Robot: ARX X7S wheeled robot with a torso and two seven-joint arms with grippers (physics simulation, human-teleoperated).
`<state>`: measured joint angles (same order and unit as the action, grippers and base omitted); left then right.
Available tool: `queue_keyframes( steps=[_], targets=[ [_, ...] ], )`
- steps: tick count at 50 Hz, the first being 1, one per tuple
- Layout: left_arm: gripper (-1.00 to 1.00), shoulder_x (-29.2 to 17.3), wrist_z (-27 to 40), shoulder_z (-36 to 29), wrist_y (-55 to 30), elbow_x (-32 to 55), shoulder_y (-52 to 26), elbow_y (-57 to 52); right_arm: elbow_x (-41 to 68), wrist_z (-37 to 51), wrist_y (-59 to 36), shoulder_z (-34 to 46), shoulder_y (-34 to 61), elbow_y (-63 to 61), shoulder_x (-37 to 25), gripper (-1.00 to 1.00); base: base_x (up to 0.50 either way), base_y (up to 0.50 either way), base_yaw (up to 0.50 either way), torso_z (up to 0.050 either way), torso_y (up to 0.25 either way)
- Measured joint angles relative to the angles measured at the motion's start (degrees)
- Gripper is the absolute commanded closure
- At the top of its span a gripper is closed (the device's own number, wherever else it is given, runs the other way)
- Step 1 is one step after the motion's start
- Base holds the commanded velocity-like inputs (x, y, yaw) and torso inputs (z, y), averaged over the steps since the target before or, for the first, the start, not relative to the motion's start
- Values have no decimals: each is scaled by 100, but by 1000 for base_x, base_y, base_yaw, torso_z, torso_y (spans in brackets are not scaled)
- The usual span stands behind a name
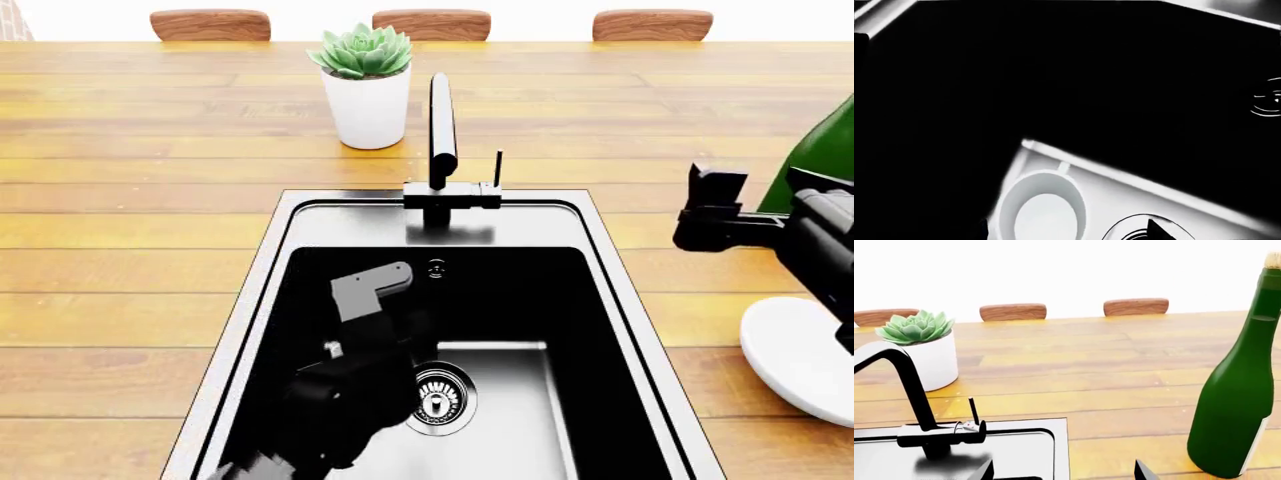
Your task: Pick the cup and bowl from the sink and place them on the counter for drying.
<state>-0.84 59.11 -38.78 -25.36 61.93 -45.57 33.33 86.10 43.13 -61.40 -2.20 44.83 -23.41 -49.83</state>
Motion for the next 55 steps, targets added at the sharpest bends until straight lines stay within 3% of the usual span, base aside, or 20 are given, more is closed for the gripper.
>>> queue_keyframes(
  steps=[6,20,28,39,55],
  targets=[
    [-100,16,-61,-791,554,605,-246,676,-28,-32,45,-19,-81,0,5,-100,0,0,0,0,0],
    [-100,35,-238,-3338,1926,2835,-807,1818,-67,-82,138,-63,-256,-27,13,-100,0,0,0,0,0],
    [-100,38,-370,-4331,2378,3757,-980,2130,-89,-111,198,-101,-365,-50,16,-100,0,0,0,0,0],
    [-100,57,-683,-4997,2542,4351,-1076,2310,-196,-197,274,-101,-469,-25,30,-100,0,0,0,0,0],
    [-100,43,-1117,-5280,2385,4612,-1068,2488,-287,-299,377,-127,-650,-8,43,-100,0,0,0,0,0]
  ],
)
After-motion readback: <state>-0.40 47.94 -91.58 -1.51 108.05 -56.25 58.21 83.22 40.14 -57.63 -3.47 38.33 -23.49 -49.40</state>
